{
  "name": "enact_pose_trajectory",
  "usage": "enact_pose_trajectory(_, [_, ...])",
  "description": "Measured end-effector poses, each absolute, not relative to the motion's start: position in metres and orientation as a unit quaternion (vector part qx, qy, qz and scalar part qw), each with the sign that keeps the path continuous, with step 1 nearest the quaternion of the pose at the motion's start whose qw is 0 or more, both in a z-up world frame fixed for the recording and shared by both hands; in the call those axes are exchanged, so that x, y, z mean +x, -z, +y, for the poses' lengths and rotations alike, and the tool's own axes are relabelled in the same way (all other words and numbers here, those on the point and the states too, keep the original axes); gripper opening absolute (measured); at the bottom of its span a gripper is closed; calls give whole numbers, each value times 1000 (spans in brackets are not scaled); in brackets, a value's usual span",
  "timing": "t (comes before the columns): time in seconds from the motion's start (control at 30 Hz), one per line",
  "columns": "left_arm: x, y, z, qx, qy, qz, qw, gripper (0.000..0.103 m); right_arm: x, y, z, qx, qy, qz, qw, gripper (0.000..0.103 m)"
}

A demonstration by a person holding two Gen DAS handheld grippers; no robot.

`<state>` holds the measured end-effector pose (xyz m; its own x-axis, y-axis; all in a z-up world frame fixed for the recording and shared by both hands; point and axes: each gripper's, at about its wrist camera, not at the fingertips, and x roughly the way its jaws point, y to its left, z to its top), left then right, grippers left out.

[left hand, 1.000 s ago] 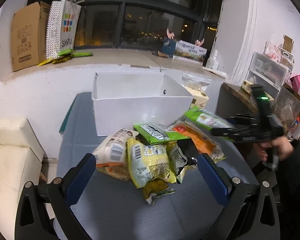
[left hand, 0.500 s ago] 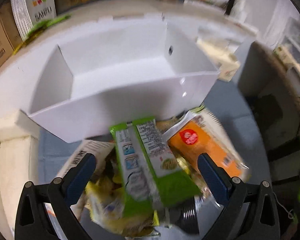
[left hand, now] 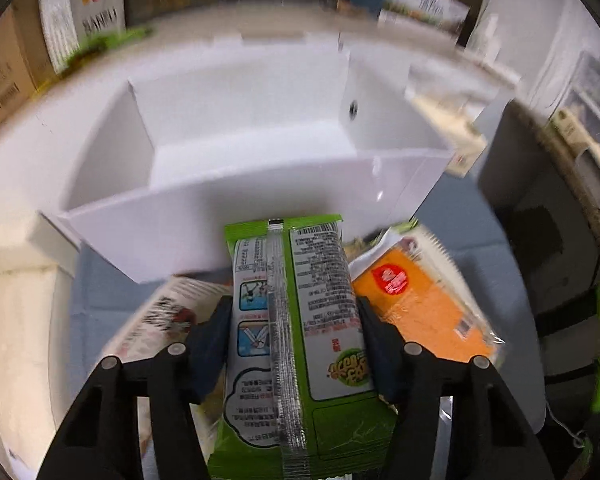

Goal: Organize snacks
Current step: 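Grasp green snack bars with both grippers and drop them into the white box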

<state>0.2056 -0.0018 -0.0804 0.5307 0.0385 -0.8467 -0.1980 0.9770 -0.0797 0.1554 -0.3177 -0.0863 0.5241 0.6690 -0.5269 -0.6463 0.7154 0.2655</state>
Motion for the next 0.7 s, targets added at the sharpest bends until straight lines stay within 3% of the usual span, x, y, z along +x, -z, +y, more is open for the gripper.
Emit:
enact_pose_trajectory(0.33, [125,10,32,-104,-60,290,950,64,170,69,-281,23,-365,291,884,62])
enact_pose_trajectory(0.53, [177,-3,69,-97,-71,266,957,64,225,35,-222,43,-361,286,887,63])
enact_pose_trajectory(0.7, [236,-3,92,-84,-87,280,952,64,307,23,-153,54,-336,332,880,63])
